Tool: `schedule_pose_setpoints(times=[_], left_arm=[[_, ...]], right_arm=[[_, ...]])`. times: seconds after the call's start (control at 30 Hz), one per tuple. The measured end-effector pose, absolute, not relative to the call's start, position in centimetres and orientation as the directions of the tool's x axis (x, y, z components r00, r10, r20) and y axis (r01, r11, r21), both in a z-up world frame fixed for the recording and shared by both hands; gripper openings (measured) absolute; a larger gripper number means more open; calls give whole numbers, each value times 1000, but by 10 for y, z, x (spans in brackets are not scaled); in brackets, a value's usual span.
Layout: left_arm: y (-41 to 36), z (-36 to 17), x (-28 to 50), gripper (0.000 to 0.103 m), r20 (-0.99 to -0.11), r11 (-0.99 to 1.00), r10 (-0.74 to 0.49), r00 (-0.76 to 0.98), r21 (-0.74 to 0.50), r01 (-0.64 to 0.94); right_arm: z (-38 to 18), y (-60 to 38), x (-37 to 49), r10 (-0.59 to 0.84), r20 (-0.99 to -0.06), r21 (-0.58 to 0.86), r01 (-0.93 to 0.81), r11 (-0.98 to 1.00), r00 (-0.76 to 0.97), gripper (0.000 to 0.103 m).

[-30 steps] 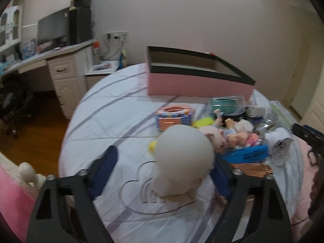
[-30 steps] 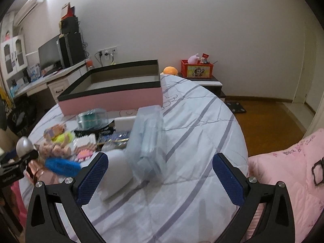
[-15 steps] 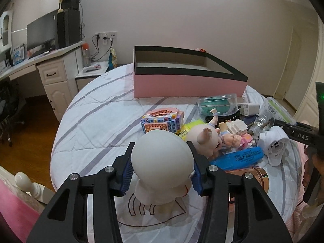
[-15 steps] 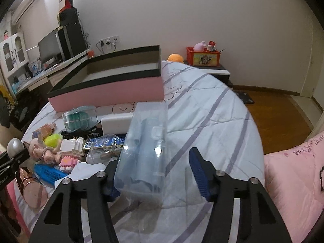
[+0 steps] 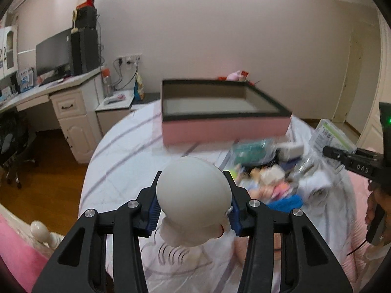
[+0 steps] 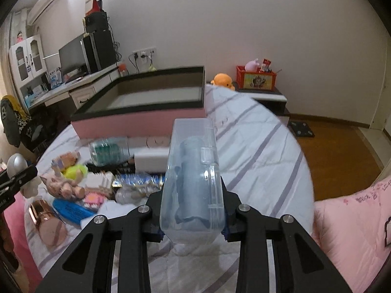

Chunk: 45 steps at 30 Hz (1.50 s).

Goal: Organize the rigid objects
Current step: 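Carry both held items into the pink box and open both tools, then withdraw both open tools from the pink box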

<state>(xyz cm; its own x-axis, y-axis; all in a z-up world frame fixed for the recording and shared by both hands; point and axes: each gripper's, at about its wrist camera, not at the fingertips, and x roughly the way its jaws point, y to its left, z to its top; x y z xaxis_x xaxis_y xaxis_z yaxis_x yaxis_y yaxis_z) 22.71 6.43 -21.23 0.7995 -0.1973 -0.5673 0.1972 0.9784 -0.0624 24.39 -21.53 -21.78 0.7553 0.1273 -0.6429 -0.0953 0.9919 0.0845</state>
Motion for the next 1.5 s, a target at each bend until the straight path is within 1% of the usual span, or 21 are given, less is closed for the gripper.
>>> schedule_pose_setpoints(times=[0.2, 0.3, 0.4, 0.53, 0.63, 0.73, 0.93, 1.0, 1.03, 1.1, 1.13, 1.17, 1.2, 1.23, 1.27, 1.3, 1.33, 1.37, 1.4, 1.43, 1.5], left_arm=[[37, -169, 260, 46, -513, 958, -261, 818, -37, 283], [25, -158, 289, 46, -518, 948, -286, 806, -34, 315], [13, -150, 328, 46, -539, 939, -306, 785, -34, 343], [1, -153, 388, 46, -601, 937, -292, 743, -26, 348], [-4, -164, 435, 46, -663, 944, -251, 705, -8, 329], [-6, -183, 473, 46, -723, 953, -205, 660, 7, 304], [-6, -212, 512, 47, -801, 967, -145, 581, 9, 254], [-7, -220, 513, 47, -817, 969, -132, 561, 12, 246], [-8, -222, 514, 49, -822, 969, -131, 555, 11, 245], [-9, -221, 512, 62, -817, 975, -98, 568, 35, 220], [-7, -219, 509, 66, -810, 976, -91, 579, 43, 213], [-4, -215, 504, 74, -798, 979, -81, 597, 48, 197], [-1, -211, 499, 83, -787, 982, -77, 612, 46, 183], [4, -202, 489, 87, -764, 986, -80, 641, 35, 166], [8, -195, 479, 90, -743, 987, -86, 664, 25, 156], [14, -189, 477, 91, -728, 988, -89, 680, 20, 151], [17, -178, 461, 93, -698, 990, -86, 711, 20, 140], [19, -170, 451, 100, -676, 991, -82, 733, 26, 135], [21, -161, 437, 103, -645, 991, -75, 760, 34, 127], [22, -149, 416, 103, -597, 993, -64, 800, 45, 113], [25, -135, 388, 103, -547, 993, -59, 835, 50, 103]], right_arm=[[-186, -206, 271, 162, -603, 78, -145, 986, 781, 33], [-175, -196, 294, 181, -595, 68, -175, 982, 783, 33], [-170, -181, 326, 207, -608, 67, -211, 975, 767, 33], [-174, -158, 378, 222, -656, 52, -250, 967, 721, 33], [-185, -148, 417, 241, -706, 79, -264, 961, 665, 33], [-200, -136, 449, 232, -759, 82, -263, 961, 609, 33], [-226, -118, 478, 204, -827, 61, -277, 959, 524, 33], [-231, -118, 478, 212, -832, 74, -276, 958, 513, 34], [-233, -119, 478, 220, -833, 85, -276, 958, 507, 34], [-232, -120, 475, 215, -824, 83, -263, 961, 525, 36], [-230, -123, 472, 201, -820, 77, -244, 967, 536, 44], [-226, -126, 470, 194, -817, 76, -233, 969, 542, 48], [-222, -130, 468, 194, -807, 77, -227, 971, 558, 59], [-216, -134, 462, 201, -791, 81, -226, 971, 577, 68], [-210, -138, 455, 200, -778, 84, -218, 972, 595, 73], [-203, -141, 449, 201, -764, 86, -212, 973, 614, 78], [-193, -145, 439, 211, -742, 92, -215, 972, 636, 79], [-184, -147, 430, 219, -726, 97, -218, 971, 651, 79], [-175, -150, 418, 219, -708, 96, -215, 972, 672, 80], [-164, -151, 404, 218, -690, 92, -215, 972, 690, 80], [-144, -154, 369, 225, -634, 84, -223, 971, 740, 81]])
